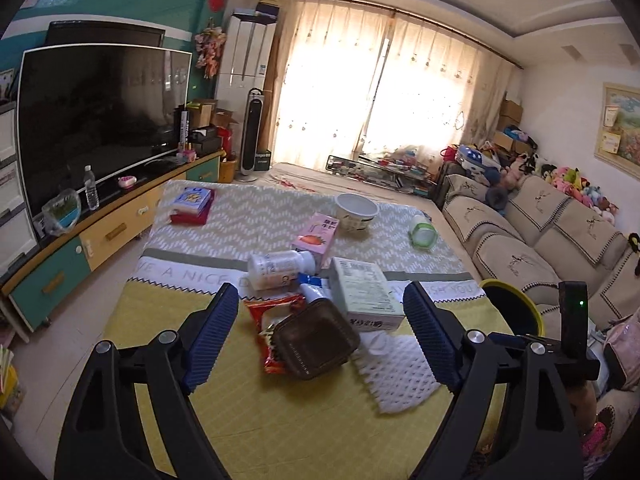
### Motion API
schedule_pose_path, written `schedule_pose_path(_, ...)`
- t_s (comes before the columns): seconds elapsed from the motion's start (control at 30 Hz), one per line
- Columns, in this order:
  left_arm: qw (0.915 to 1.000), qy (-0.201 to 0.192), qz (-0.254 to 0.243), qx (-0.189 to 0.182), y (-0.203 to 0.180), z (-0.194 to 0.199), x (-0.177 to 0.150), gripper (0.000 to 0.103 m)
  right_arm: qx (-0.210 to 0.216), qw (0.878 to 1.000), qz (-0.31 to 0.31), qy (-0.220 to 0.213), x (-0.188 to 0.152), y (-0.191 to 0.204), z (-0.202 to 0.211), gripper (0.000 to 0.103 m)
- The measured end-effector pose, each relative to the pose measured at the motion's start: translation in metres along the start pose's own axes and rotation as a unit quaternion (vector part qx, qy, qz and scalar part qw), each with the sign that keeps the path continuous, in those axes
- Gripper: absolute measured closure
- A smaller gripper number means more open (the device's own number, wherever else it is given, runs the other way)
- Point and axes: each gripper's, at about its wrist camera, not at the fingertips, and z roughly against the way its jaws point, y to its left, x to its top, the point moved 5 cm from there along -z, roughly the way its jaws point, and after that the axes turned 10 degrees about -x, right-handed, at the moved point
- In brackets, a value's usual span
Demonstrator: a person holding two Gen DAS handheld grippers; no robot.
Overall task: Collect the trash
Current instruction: 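Reach the right tool to the white foam net and grasp it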
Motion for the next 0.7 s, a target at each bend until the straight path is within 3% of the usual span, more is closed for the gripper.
schedule_pose_path(0.3, 0.9999, 0.000, 0.016, -0.003, 0.013, 0.000, -0.012, 0.020, -0.006, 0.998, 0.056, 0.038, -0.012, 0.057, -0.025, 0.019)
schedule_pose_path(0.37, 1.0000, -0.002, 0.010, -0.001, 0.012, 0.000, -0.013, 0.020, -0.019, 0.997, 0.062, 0.035, -0.013, 0.059, -0.026, 0.024)
schedule_pose_path(0.53, 1.0000, -0.007, 0.003, -0.001, 0.008, 0.001, -0.010, 0.020, -0.029, 0.997, 0.067, 0.035, -0.012, 0.058, -0.027, 0.057)
schedule_pose_path(0.57, 1.0000, -0.007, 0.004, -0.002, 0.008, 0.000, -0.009, 0.020, -0.030, 0.997, 0.067, 0.033, -0.012, 0.058, -0.026, 0.059)
schedule_pose_path(0.67, 1.0000, -0.004, 0.004, -0.003, 0.006, -0.001, -0.009, 0.019, -0.031, 0.997, 0.066, 0.023, -0.010, 0.057, -0.022, 0.078)
schedule_pose_path(0.7, 1.0000, -0.003, 0.003, -0.003, 0.005, -0.001, -0.010, 0.019, -0.031, 0.997, 0.064, 0.019, -0.008, 0.056, -0.020, 0.089)
